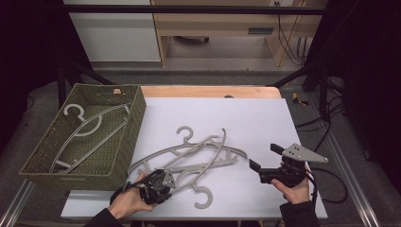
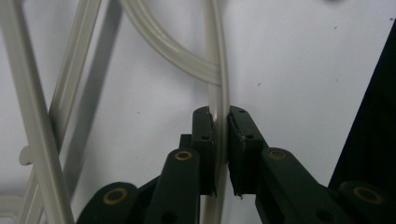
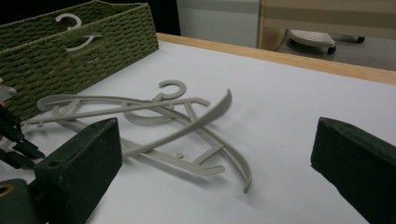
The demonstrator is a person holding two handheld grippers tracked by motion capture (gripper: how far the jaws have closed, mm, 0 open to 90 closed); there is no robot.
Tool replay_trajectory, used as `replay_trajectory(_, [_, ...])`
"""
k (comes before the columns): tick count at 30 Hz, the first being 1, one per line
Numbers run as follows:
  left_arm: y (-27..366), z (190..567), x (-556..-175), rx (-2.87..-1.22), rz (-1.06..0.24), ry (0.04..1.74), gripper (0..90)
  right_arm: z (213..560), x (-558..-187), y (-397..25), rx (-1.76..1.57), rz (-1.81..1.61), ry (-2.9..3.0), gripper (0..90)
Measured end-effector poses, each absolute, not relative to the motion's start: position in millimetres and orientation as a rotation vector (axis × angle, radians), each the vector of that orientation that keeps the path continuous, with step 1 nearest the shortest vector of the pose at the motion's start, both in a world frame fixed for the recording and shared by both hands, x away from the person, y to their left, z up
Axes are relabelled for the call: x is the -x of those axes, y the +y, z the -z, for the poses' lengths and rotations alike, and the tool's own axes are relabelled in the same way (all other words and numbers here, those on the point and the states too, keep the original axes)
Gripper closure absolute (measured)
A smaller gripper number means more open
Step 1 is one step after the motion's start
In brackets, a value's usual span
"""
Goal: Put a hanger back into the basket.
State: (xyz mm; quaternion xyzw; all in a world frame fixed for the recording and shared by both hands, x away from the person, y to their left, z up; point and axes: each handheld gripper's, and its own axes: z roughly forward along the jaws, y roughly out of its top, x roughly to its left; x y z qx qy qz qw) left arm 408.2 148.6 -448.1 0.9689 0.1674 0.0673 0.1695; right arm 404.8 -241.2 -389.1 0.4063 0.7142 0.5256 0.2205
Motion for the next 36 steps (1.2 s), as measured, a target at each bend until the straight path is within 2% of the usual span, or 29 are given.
replay_trajectory(3, [151,446,-407,-2.722,-0.152,0.441,82.2,389,-405,-242,-1.127,-1.453,1.974,2.2])
replay_trajectory(17, [162,414,-396,-2.562,-0.226,0.469,82.3,389,-404,-244,-1.127,-1.456,1.969,2.2])
replay_trajectory(23, [166,402,-397,-2.519,-0.22,0.496,82.3,388,-404,-245,-1.127,-1.459,1.965,2.2])
replay_trajectory(36, [177,361,-396,-2.438,-0.298,0.489,82.3,389,-405,-245,-1.132,-1.454,1.966,2.2])
